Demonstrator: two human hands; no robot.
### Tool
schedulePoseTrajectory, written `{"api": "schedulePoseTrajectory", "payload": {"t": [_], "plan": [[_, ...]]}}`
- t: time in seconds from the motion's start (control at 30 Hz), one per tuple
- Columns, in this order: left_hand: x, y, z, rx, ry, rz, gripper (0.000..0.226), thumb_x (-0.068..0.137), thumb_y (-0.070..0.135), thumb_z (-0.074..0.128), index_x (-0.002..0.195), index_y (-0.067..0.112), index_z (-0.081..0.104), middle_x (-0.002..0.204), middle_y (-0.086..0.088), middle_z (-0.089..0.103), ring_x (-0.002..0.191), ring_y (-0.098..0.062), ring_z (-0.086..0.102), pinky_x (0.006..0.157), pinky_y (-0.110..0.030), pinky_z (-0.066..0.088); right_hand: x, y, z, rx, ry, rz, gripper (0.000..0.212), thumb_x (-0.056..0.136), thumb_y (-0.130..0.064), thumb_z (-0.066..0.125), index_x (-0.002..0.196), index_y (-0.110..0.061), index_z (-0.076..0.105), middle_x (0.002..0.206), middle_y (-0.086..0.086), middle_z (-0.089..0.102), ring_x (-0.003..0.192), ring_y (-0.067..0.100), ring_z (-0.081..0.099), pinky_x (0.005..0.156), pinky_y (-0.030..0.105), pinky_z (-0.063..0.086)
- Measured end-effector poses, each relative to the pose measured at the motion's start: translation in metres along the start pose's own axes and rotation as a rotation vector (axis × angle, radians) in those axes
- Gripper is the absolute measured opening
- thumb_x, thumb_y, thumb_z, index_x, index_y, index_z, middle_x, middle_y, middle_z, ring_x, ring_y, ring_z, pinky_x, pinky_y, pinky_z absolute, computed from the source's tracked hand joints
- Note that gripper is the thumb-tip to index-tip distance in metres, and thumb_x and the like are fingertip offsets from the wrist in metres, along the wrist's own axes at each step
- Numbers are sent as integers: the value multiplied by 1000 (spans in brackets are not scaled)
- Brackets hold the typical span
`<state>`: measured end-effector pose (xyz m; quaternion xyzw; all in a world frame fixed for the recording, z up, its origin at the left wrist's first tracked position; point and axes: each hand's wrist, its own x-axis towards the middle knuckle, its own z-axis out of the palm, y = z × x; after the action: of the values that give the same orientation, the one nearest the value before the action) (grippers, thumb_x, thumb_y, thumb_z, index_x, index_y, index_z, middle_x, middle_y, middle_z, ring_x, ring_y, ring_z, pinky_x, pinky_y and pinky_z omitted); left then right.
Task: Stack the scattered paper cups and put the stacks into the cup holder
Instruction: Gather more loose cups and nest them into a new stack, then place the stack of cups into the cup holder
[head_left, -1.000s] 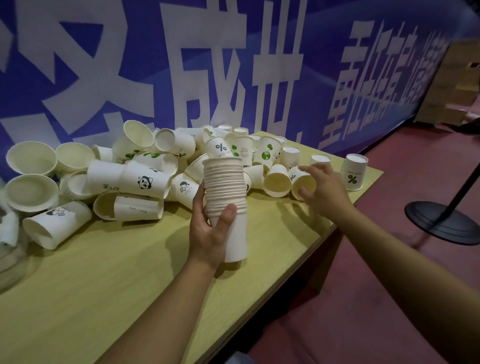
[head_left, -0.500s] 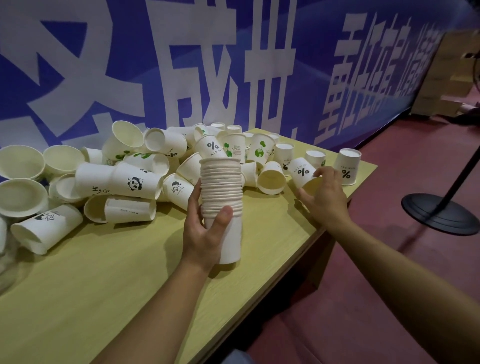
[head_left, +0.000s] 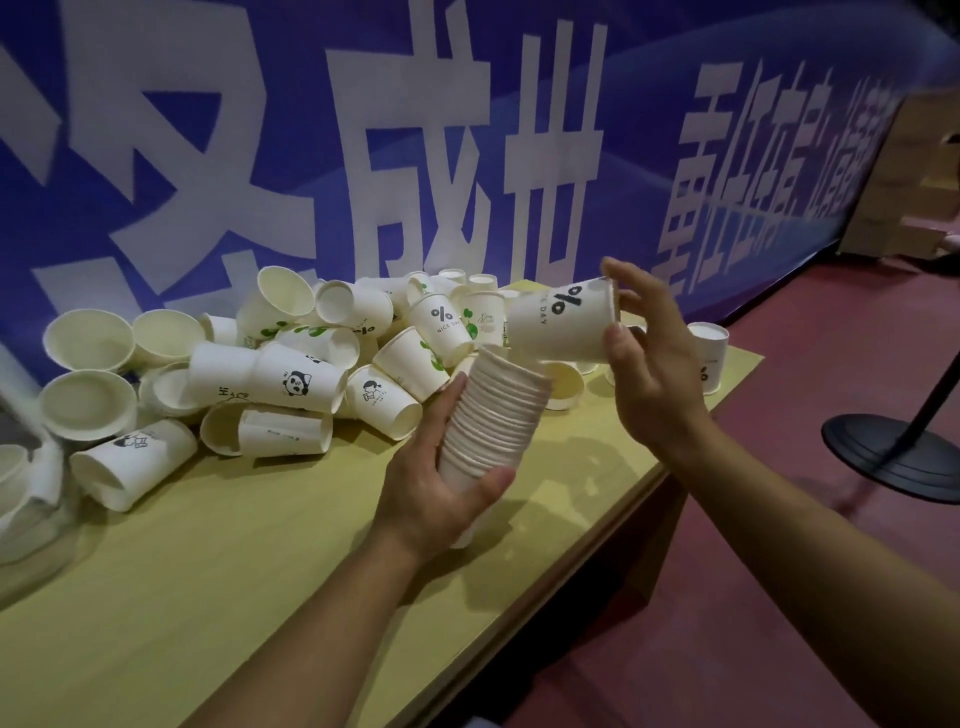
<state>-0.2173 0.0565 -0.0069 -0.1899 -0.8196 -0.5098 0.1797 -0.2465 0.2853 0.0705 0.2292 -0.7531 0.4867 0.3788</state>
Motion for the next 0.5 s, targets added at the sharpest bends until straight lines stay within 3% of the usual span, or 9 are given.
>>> {"api": "schedulePoseTrajectory", "payload": {"t": [0.1,0.23,0.37,0.43,0.5], "plan": [[-8,6,-22,160,-63,45,93,69,74,65,144,70,10,130,12,55,97,-14,66,77,-43,61,11,-16,9,-67,-182,-52,51,96,-52,34,137,-28,50,133,-1,56,116,18,57,85,39,52],[-36,9,-64,296,-22,47,91,69,77,62,138,77,2,129,10,53,98,-13,63,76,-35,60,8,-39,43,-41,-433,-62,64,94,-72,25,139,-34,51,136,-12,54,122,9,52,90,33,47],[-75,12,-111,362,71,-3,91,71,77,63,140,75,4,127,17,49,97,-5,60,74,-16,53,-16,-74,105,90,-638,-131,52,96,-58,28,139,-36,48,130,-22,52,119,0,50,92,29,44],[-101,14,-135,389,129,-67,92,70,76,65,141,74,6,129,19,49,100,0,59,75,-16,53,-28,-93,136,174,-700,-156,49,97,-57,28,139,-40,46,127,-33,47,120,-3,48,91,26,43],[-131,16,-159,415,199,-134,94,68,74,67,142,73,9,133,21,49,105,2,59,78,-18,54,-41,-113,166,254,-752,-196,51,97,-56,27,140,-36,47,128,-29,48,121,-2,49,92,23,43]]}}
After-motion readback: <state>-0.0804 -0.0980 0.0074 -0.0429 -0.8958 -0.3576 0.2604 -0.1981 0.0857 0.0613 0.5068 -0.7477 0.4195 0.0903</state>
